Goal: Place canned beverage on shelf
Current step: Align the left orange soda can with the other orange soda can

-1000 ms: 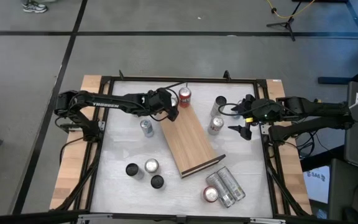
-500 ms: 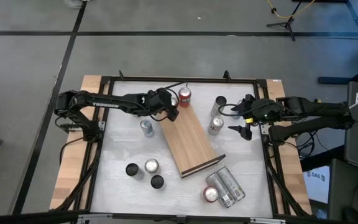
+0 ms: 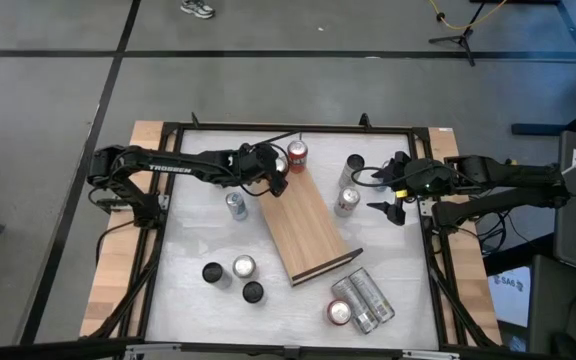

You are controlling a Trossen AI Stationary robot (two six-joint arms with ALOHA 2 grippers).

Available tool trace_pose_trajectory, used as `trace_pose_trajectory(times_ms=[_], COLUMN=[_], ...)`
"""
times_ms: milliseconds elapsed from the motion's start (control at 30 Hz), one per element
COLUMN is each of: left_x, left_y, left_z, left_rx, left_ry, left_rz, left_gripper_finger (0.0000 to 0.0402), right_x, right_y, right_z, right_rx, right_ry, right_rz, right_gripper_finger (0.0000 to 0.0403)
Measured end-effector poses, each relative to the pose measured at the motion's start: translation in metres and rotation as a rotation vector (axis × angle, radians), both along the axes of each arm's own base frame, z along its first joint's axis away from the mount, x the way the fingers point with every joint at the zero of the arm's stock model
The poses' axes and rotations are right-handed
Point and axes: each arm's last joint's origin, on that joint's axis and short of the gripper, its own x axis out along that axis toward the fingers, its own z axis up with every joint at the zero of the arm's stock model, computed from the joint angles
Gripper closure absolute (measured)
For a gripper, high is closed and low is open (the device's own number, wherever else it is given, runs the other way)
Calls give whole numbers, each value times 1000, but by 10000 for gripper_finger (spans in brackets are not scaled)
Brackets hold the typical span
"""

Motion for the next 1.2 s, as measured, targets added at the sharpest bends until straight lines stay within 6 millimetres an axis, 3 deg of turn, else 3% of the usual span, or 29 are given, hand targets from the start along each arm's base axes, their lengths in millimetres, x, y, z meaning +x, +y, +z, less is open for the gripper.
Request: trace_pose_trajectory(times_ms=[733,1200], left_x=[4,3], left_y=[6,6], left_z=[1,1], left_rx=[-59,-56], left_ry=[10,17], left_rz=[-341,-343], left_gripper_finger=[117,80], right_x=[0,0], right_y=[0,0], right_z=[0,0], right_rx=[0,0], right_ry=[0,0], right_rz=[1,1], right_gripper_finger=[10,10])
